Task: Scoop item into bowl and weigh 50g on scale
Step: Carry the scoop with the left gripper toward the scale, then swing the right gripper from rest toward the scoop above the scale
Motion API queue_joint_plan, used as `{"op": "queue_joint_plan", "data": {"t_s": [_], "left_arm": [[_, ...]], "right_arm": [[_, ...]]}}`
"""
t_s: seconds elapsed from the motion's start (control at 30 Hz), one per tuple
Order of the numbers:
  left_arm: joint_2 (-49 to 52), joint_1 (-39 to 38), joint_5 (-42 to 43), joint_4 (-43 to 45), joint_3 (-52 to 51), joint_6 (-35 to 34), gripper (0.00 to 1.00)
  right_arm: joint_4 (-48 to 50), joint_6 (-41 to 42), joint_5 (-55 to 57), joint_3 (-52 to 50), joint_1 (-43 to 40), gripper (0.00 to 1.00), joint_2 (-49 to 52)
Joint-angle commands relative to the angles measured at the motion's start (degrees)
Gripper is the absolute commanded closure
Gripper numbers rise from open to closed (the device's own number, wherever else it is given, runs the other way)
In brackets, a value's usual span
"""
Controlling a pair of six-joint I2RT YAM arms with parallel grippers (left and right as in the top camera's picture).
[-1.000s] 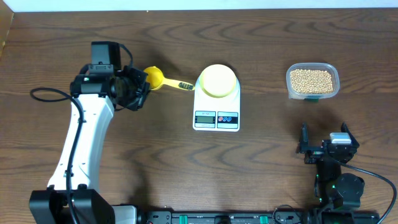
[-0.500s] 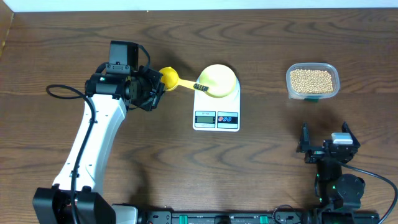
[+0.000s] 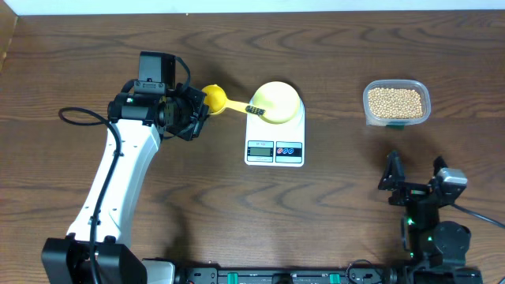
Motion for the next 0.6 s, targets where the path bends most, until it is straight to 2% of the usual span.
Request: {"op": "queue_joint_plan", "data": {"t_s": [0.0,0.37,0.57], "left_arm": [[-0.35,-0.04,0.09,0.94,-0.33,-0.57,0.92],[-0.35,-0.04,0.13,5.66,-0.33,-2.82,0.92],[-0.35,-0.04,2.1,6.32,-0.33,-3.56,0.92]], "right_arm": [[-0.87,2.01,0.68,5.09,0.26,0.01,3.5],[-2.54,4.52,-7.19,20.22,0.26,0.01,25.77],[-2.6,4.55,-16.72,28.79,0.26,0.01,38.18]]}}
